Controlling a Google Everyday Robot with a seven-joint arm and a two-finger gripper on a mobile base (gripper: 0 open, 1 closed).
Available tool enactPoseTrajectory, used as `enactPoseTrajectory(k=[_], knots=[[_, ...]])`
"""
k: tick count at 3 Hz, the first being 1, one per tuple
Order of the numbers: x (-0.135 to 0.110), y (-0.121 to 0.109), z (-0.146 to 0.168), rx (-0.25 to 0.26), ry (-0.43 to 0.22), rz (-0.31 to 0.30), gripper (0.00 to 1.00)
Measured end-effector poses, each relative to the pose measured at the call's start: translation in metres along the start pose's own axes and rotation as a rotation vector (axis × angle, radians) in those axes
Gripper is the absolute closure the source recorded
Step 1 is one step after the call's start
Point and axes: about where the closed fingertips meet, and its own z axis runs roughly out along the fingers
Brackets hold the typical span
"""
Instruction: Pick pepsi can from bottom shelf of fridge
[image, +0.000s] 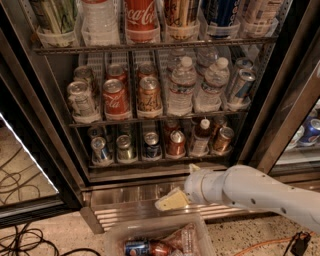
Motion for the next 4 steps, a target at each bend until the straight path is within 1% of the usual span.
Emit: enactPoseTrajectory(k=[1, 2, 3, 4], knots=[[-0.003, 0.011, 0.031, 0.025, -0.056, 0.045, 0.00], [-0.007, 0.017, 0.054, 0.082, -0.086, 0.041, 0.00], [-0.014, 0.028, 0.055, 0.160, -0.121, 0.024, 0.00], [-0.015, 0.028, 0.055, 0.169, -0.124, 0.023, 0.00]])
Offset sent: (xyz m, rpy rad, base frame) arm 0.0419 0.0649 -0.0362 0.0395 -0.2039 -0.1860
